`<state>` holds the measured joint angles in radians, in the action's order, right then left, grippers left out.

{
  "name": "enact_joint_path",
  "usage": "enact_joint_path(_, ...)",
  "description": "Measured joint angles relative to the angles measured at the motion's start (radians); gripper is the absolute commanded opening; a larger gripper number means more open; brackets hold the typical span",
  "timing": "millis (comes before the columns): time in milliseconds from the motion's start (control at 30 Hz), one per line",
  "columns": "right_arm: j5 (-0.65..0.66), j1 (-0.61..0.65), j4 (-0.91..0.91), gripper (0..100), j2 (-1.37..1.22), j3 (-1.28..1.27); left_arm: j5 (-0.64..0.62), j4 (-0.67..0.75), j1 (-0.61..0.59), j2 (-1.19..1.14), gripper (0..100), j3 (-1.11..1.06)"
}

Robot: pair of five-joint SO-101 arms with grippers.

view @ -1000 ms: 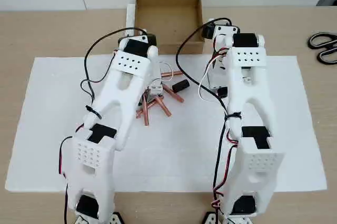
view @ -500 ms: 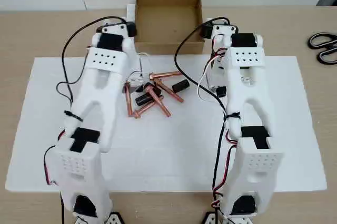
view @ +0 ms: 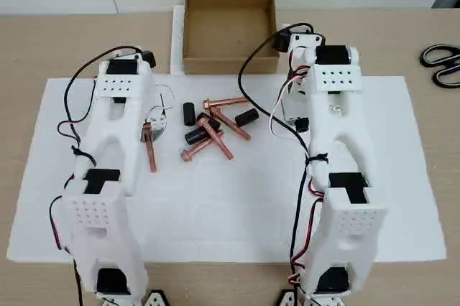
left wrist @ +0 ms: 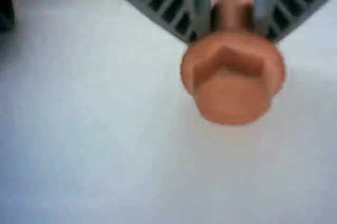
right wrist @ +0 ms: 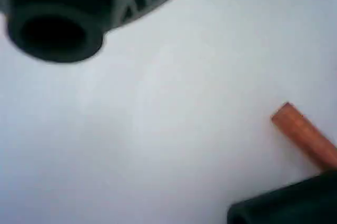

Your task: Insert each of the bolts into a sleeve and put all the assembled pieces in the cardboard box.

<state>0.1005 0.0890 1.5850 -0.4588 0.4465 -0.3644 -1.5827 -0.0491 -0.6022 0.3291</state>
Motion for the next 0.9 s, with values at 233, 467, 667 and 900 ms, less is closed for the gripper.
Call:
enact_joint_path(233,0.000,0.008,0.000,0.5,0.000,0.000,0.075,0.005,0.000,-0.048,1,0.012)
enact_joint_path(467,0.000,0.028,0.000,0.5,0.000,0.000,0.075,0.005,0.000,-0.049,2,0.014)
enact_joint_path(667,0.000,0.028,0.000,0.5,0.000,0.000,0.075,0.006,-0.003,-0.063,7,0.014)
enact_joint_path(900,0.000,0.028,0.000,0.5,0.000,0.000,0.075,0.011,-0.005,-0.063,7,0.014)
